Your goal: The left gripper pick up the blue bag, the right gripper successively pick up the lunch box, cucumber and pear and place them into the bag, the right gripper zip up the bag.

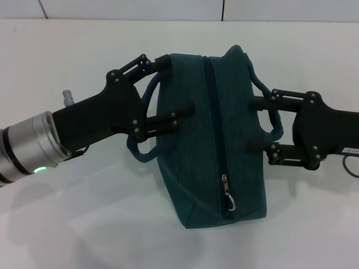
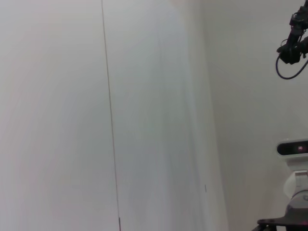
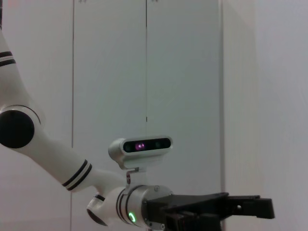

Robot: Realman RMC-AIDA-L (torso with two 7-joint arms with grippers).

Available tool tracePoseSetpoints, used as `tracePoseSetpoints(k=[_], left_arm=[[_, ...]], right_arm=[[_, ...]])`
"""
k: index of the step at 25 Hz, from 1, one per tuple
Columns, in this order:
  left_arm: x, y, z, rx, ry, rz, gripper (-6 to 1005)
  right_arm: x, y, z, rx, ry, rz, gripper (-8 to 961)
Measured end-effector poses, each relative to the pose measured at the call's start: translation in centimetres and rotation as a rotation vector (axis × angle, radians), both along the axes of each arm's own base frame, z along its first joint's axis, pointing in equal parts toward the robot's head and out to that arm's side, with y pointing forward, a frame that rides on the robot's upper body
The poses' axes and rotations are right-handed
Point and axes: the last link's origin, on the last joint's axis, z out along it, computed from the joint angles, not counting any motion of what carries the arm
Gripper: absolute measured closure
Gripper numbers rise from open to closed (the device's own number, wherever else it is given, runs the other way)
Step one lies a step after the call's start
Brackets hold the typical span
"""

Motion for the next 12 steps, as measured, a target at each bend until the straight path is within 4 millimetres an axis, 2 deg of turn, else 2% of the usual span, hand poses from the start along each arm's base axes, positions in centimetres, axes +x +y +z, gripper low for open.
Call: tracePoseSetpoints(k=[3,10,12], left_arm=[[-0.1,0.0,0.0,0.004,0.000,0.006,129],[-0.8,0.0,0.2,0.033,-0.020,0.058,129],[-0.7,0.0,0.1,0.031,-0.021,0.057,129]], right_arm=[[0.4,-0.1,0.6,0.007,-0.002,0.000,279],[1.4,-1.7,3.7,-0.077,-0.018,0.104,279],[1.5,-1.7,3.7,-0.072,-0.017,0.098,279]])
